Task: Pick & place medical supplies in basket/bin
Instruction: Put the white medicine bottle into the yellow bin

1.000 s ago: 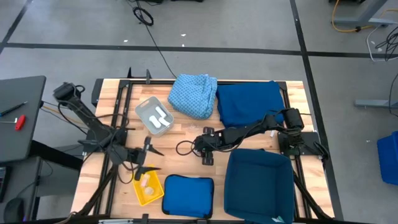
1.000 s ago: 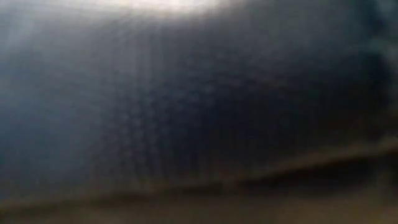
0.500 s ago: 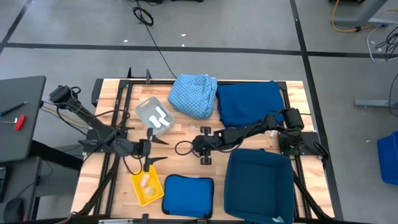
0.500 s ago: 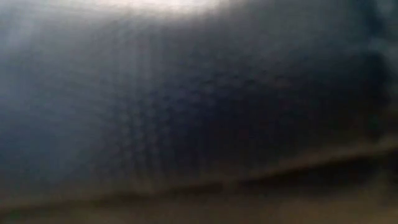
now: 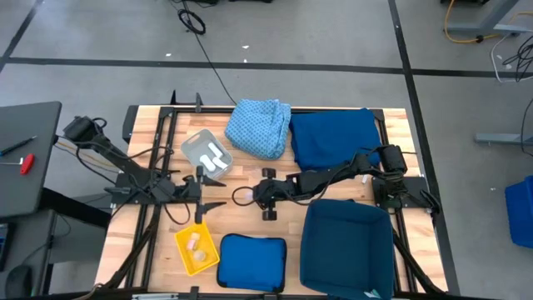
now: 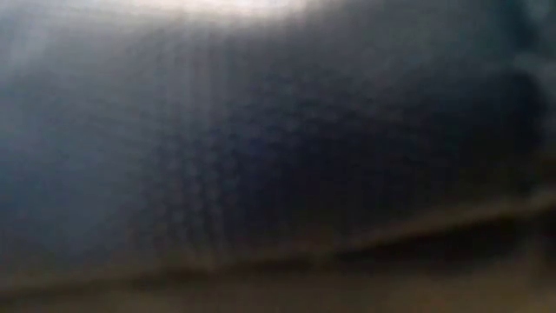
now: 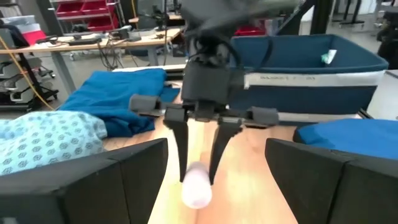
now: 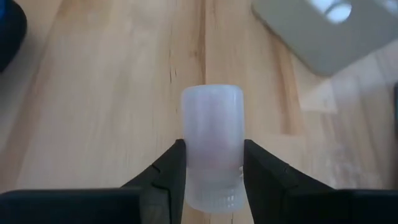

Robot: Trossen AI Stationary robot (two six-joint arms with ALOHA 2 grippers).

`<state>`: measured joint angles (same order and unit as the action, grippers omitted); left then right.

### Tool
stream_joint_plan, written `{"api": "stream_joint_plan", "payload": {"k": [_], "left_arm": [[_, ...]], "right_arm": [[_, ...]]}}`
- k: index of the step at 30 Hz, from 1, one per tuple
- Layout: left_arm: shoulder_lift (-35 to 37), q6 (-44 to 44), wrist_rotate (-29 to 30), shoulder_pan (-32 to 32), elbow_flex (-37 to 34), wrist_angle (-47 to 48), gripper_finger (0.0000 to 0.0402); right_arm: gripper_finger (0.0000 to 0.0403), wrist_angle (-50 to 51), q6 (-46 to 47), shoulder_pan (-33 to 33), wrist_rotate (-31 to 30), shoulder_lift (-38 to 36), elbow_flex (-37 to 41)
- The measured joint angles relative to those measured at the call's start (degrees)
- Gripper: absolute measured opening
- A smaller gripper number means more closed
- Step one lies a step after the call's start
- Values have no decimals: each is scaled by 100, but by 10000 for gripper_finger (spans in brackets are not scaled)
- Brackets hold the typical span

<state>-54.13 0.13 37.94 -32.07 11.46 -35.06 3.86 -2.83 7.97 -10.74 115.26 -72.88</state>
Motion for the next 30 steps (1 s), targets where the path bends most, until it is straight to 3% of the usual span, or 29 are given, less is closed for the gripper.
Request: {"api": "stream_joint_plan", "payload": {"k": [14,22,30], "left_arm": [[-2,-187,-86,177,-150,-381,272],[-53,-511,-385,180,-150,-881,272],[-249,-578,-142,271,-150,-1007,272]], "right_arm": [[126,-1407,-606,0,-9,-179,-6],[126,-1709,-968,1,-135,-435,-4],[126,-1922,-1058,2,-118,-533,-4]]}}
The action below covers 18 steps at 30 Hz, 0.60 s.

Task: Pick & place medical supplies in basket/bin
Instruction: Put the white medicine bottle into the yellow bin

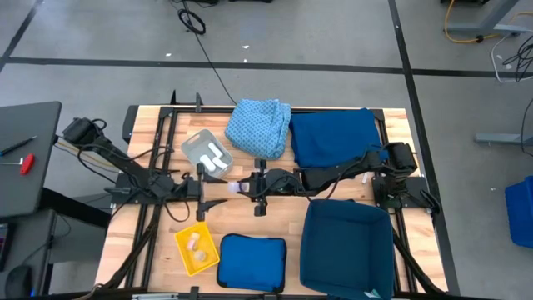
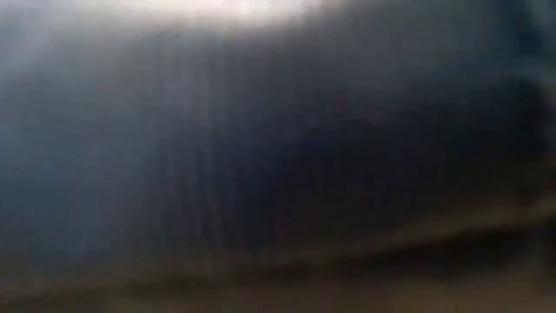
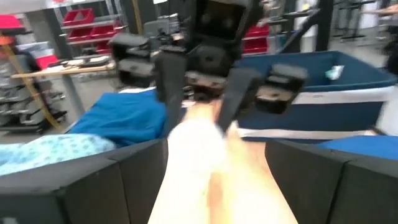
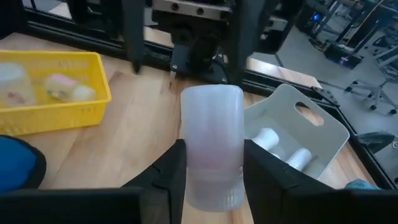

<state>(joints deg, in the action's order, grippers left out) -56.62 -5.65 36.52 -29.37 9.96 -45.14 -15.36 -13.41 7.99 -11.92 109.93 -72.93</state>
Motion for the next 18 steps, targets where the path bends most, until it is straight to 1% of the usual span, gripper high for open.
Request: {"api": "stream_joint_plan", "payload": {"k": [2,6,8,18], "left_arm": [[-3,-22,117,52,-31,-18,272],[-2,-3,38,187,-195,-398,272],[0,9,-154,282,-264,-660,272],[-92,-52,-1404,849,-275,-1152,272]], "right_arm": [[126,-56,-9,11,4,-24,2],[126,-92,-100,50,18,-79,3],[126,-161,-105,50,20,-97,2],[126,-371,-242,55,33,-94,2]]}}
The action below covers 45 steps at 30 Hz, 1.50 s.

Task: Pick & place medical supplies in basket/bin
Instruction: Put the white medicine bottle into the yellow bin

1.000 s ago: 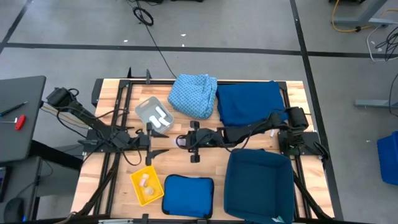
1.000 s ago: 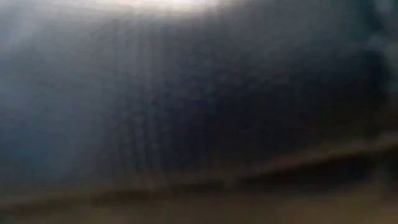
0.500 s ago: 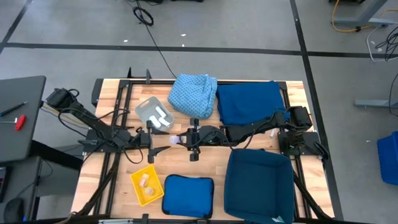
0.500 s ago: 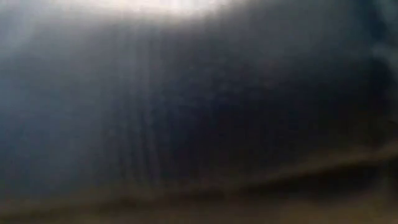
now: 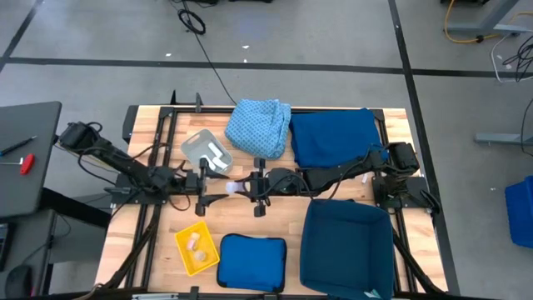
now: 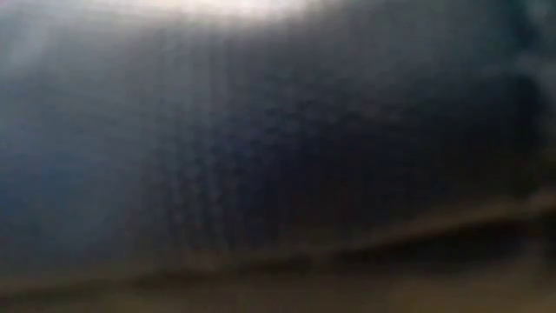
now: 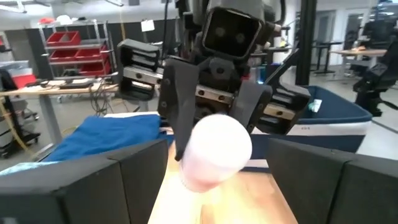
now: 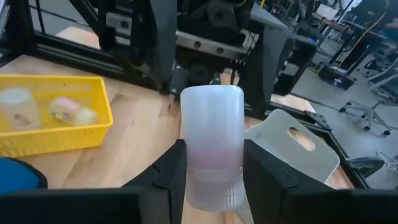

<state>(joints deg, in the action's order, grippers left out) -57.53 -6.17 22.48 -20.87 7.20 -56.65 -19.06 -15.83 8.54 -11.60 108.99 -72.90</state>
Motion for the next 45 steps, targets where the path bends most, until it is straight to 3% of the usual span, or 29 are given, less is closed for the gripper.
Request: {"api": "stream_joint_plan", "payload": {"k": [5,20,29,39,45], "left_arm": [[-417,-321,-459,110,-1,-554,269],[-2291,-1484,-444,111,3,-3363,228],[-2457,-1718,-500,150,144,-3356,148],[-2457,-1745,-468,147,144,-3338,148],[-2457,-1724,-472,147,149,-3319,148]], "right_arm": [[126,-47,-61,0,1,0,0],[126,-521,-226,0,68,9,0],[125,-529,-224,7,131,11,7],[128,-520,-259,7,151,11,7],[177,-489,-311,2,155,11,7]]}}
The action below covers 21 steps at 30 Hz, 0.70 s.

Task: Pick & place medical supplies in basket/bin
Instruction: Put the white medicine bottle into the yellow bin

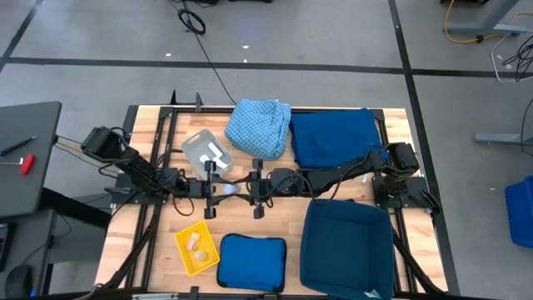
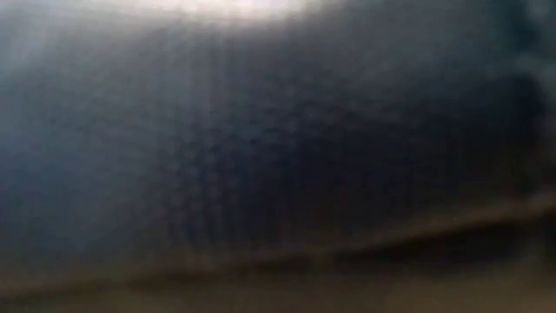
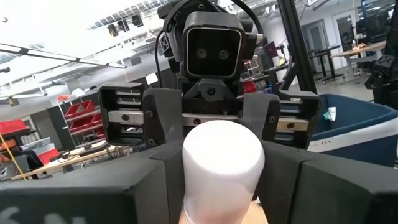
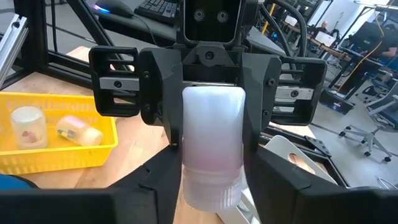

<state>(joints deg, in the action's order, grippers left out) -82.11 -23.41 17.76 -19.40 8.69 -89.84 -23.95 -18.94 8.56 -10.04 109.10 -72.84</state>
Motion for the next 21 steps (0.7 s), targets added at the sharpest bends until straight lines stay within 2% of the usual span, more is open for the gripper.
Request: {"api": "stream_joint_plan", "payload": {"k": [7,21], "left_arm": [[-4,-5,-20,0,-2,37,148],[-4,17,-207,-13,-7,40,148]], "right_arm": [[230,143,-20,-2,-67,0,-7],[237,1333,122,-2,-77,0,-7]]}}
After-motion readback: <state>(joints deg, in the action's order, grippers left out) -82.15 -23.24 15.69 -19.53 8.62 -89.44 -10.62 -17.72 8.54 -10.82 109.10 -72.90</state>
